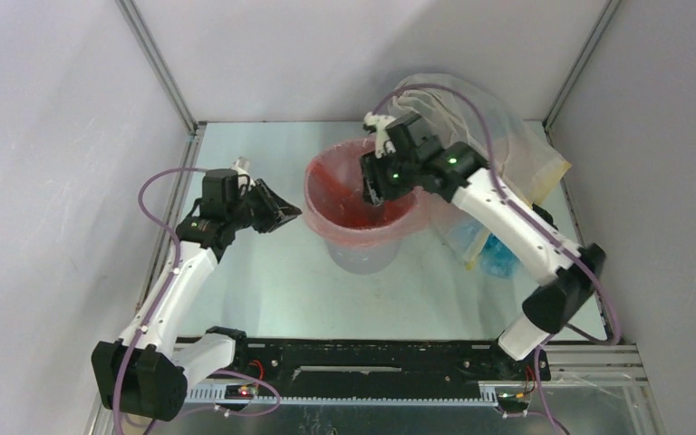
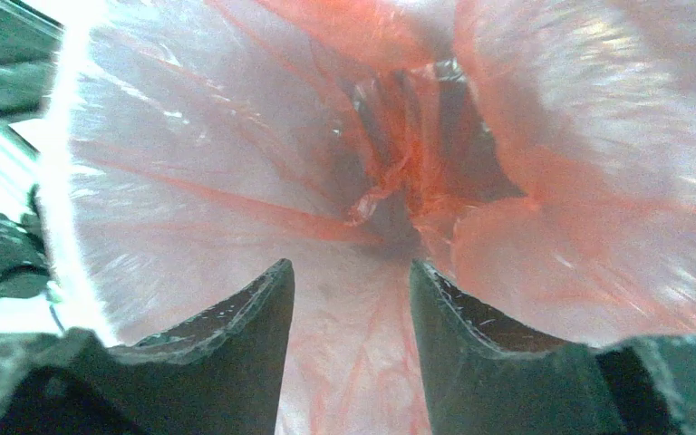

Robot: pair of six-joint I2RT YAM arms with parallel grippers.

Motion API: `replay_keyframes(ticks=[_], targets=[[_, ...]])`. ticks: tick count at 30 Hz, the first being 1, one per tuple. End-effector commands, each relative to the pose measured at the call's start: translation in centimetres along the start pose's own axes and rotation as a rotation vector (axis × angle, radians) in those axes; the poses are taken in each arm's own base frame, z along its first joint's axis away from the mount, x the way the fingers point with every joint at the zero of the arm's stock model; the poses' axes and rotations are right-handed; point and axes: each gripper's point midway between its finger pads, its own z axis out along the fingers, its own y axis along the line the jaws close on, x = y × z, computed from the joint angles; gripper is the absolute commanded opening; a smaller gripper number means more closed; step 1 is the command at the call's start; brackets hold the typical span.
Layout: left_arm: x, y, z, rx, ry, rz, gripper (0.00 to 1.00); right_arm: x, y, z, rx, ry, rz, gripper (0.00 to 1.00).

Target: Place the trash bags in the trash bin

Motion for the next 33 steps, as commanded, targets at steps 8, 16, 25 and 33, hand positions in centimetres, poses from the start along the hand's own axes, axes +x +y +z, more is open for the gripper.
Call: replay_keyframes(ticks=[8,16,25,33], targets=[[-0.6,-0.9,0.3,0.034,-0.025,-0.004,0.31,-3.1,-3.2,-11.1,-0.125,-0.358,0.293,0.78],[-0.6,-0.3,1.1,0.02,-0.017,-0.027,0.32,1.0,-7.0,-11.3,-0.169,-0.366,0.566,0.77],[-0.5,-0.2,1.6,0.026,-0.013,-0.063,0.32,4.2,-8.9,-10.1,-0.357,-0.481,0.825,0.62],[-0.4,-0.3,1.8,0.036,-0.009,-0.082,0.32,5.5,-8.4,-9.1,-0.445,-0.495,0.861,0.52]])
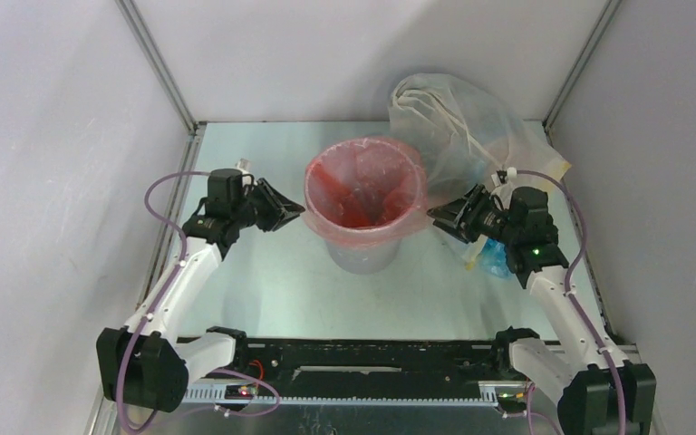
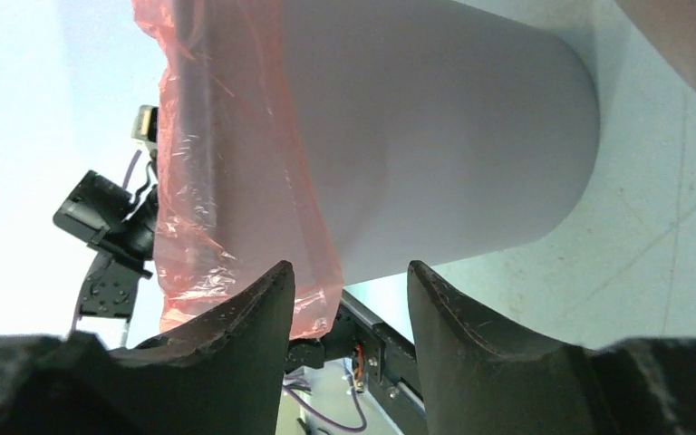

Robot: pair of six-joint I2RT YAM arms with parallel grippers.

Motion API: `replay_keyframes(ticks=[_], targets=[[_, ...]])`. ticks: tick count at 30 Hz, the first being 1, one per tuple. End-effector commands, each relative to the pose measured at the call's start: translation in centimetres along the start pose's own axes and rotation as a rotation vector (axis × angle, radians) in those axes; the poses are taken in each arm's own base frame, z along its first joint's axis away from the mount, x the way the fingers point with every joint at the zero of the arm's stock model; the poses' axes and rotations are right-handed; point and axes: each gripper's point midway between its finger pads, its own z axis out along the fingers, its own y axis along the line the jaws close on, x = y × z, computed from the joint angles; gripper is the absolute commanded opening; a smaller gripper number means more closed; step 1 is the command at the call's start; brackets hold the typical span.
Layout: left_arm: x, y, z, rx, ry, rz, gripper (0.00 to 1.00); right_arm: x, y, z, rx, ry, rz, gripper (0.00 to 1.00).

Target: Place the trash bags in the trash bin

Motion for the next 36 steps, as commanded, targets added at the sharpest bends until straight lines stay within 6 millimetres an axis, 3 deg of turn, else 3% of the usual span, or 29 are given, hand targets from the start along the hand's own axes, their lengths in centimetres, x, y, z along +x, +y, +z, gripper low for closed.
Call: replay_keyframes(ticks=[1,14,16,19,22,33,36], targets=[[-0.1,-0.7,0.1,0.031,-0.006,-0.006,0.32,-0.7,3.6,-0.4,-0.162,-0.02,-0.041,0.52],[-0.1,-0.8,0.2,0.038,-0.007,-0.017,0.32,0.3,2.5,1.8,-0.153,0.06,-0.012,0.41],[-0.1,-0.9,0.1,0.039,-0.009,-0.015,0.31,0.3,2.4,2.2,-0.15,0.064,-0.013,0.33],[-0.2,-1.0,0.1,0.042,-0.012,-0.012,0.31,0.4,1.7,2.6,-0.124,0.063,-0.005,0.09],[-0.1,-0.8,0.2,0.037,-0.005,-0.013,0.3,0.6,0.7,3.0,-0.09,0.069,-0.01,0.0],[0.2,-0.3,0.4,0.021,0.011,0.001,0.3,2.2,-3.1,4.8,0.041,0.108,-0.065,0.0],[0.1,-0.3,0.3,0.018,0.012,0.009,0.3,2.2,-3.4,5.0,0.044,0.113,-0.07,0.1]])
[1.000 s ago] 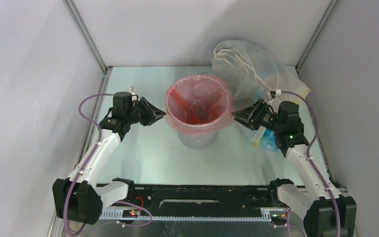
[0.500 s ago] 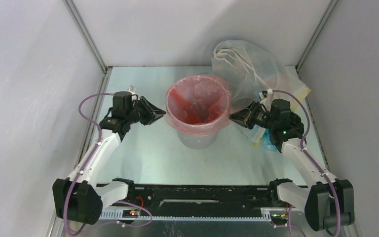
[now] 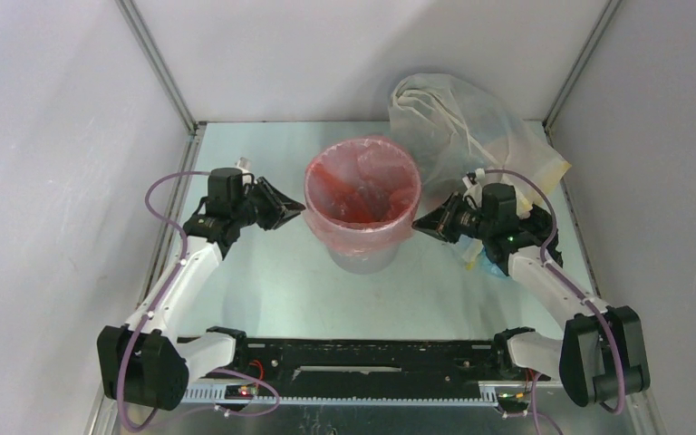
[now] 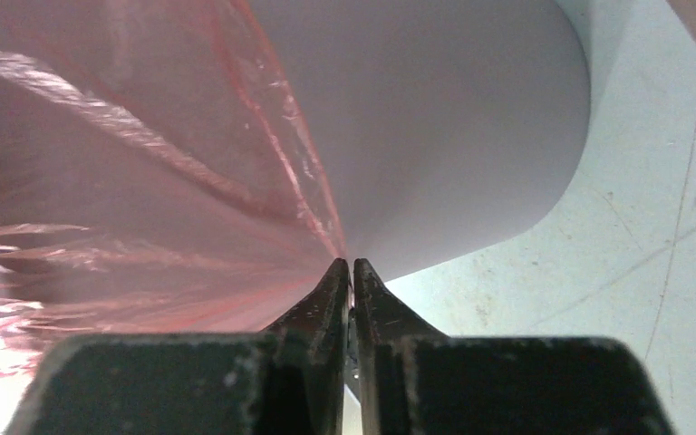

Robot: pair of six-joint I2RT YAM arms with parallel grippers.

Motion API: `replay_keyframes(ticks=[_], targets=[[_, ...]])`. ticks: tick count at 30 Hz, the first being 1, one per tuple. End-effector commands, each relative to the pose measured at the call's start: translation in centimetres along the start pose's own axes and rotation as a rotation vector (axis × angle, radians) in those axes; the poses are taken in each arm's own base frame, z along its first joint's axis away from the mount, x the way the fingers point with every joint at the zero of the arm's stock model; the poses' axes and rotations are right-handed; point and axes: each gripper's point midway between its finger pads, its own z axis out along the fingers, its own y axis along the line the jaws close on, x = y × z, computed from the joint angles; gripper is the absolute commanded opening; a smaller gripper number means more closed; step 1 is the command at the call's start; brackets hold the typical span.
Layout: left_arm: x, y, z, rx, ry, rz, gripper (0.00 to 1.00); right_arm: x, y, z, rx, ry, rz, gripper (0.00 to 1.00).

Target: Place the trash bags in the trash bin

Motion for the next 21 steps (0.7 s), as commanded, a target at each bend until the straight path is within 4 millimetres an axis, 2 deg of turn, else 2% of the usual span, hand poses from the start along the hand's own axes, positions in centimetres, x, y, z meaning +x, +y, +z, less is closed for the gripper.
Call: replay_keyframes(ticks=[1,3,7,10,16,21], targets=[[0.2,-0.1,0.0,0.007,0.014,0.03,0.3,-0.5,-0.5,0.2,0.019,-0.022,-0.051,0.15],[0.1,-0.2,-0.2,0.002,0.011,0.039,0.3,-0.9,-0.1,-0.1,0.012,-0.044,-0.061,0.28],[-0.3,-0.1,-0.7,-0.019,-0.012,0.072,0.3,-1.8,0.5,-1.3,0.02,-0.105,-0.12,0.37],[-0.6,-0.2,-1.0,-0.025,-0.031,0.093,0.31,-1.8,0.2,-2.4,0.066,-0.118,-0.168,0.45],[-1.2,-0.2,-1.9,-0.036,-0.084,0.121,0.31,-2.3,0.7,-4.4,0.112,-0.182,-0.302,0.55],[-2.1,-0.3,-3.4,-0.047,-0.165,0.17,0.31,-3.1,1.0,-5.9,0.158,-0.257,-0.41,0.57]])
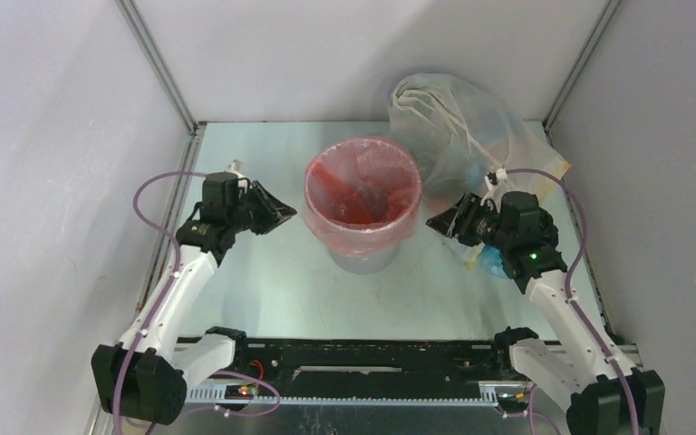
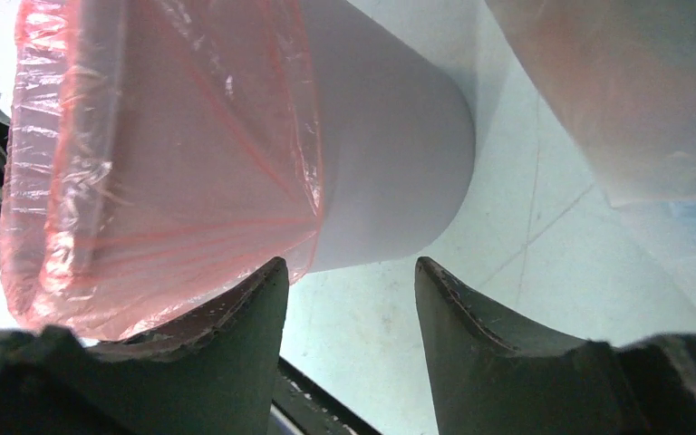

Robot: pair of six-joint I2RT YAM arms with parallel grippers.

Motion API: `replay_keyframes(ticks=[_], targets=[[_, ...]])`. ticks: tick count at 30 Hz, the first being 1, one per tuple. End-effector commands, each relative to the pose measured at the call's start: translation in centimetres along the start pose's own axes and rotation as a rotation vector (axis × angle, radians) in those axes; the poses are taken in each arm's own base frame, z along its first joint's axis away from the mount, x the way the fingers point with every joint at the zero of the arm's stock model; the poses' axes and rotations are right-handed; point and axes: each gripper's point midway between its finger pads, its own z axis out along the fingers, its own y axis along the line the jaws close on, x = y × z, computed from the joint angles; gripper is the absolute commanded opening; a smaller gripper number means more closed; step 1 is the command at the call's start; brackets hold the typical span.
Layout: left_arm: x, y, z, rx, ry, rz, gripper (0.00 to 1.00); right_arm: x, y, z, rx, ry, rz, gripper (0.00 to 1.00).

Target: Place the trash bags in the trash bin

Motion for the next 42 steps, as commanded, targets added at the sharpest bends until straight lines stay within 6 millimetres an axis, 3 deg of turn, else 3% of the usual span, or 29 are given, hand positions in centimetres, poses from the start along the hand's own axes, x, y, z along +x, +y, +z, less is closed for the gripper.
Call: replay_keyframes(ticks=[1,4,9,11,12,13,14,19,22,26,28,31,34,40,42], targets=[[-2.2,-1.5,-2.4,0.025,-0.132,0.097,0.31,-2.6,0.5,-1.7,0.058,-0.124,-0.155,0.58],[-2.8,-1.3,-3.5,0.019,-0.196,0.129,0.37,-3.8,-0.1,-2.5,0.131,-0.212,-0.238,0.63],[-4.5,0.8,-5.1,-0.059,-0.363,0.2,0.59,-6.5,-0.9,-4.1,0.245,-0.413,-0.513,0.78],[-5.7,2.2,-6.0,-0.115,-0.472,0.246,0.75,-6.9,-1.2,-4.5,0.281,-0.475,-0.66,0.85],[-6.3,2.9,-6.6,-0.143,-0.531,0.27,0.92,-6.8,-1.7,-4.5,0.304,-0.488,-0.717,0.89],[-6.8,3.6,-7.0,-0.168,-0.589,0.294,0.99,-6.7,-2.0,-4.5,0.313,-0.501,-0.766,0.92],[-7.5,4.5,-7.5,-0.201,-0.655,0.316,1.0,-6.6,-2.4,-4.5,0.324,-0.504,-0.789,0.97],[-8.6,7.1,-9.0,-0.302,-0.812,0.503,1.0,-5.6,-6.5,-4.7,0.405,-0.537,-0.72,0.98],[-8.1,8.8,-8.2,-0.37,-0.777,0.616,1.0,-4.8,-9.0,-4.8,0.437,-0.562,-0.688,0.98],[-7.4,11.7,-6.7,-0.44,-0.763,0.625,1.0,-4.1,-12.7,-4.4,0.492,-0.562,-0.638,0.98],[-7.1,12.2,-5.7,-0.418,-0.756,0.658,1.0,-4.2,-14.1,-4.3,0.513,-0.58,-0.617,0.98],[-7.0,13.8,-4.8,-0.442,-0.763,0.642,1.0,-4.8,-15.7,-3.8,0.531,-0.589,-0.606,0.99],[-7.2,15.1,-4.4,-0.474,-0.798,0.654,1.0,-6.7,-15.4,-3.2,0.503,-0.626,-0.637,1.0],[-7.7,16.5,-2.4,-0.509,-0.782,0.626,1.0,-9.9,-16.1,-1.2,0.52,-0.638,-0.695,1.0],[-8.3,16.4,-1.9,-0.526,-0.779,0.603,1.0,-9.9,-17.5,-0.6,0.551,-0.631,-0.669,1.0]])
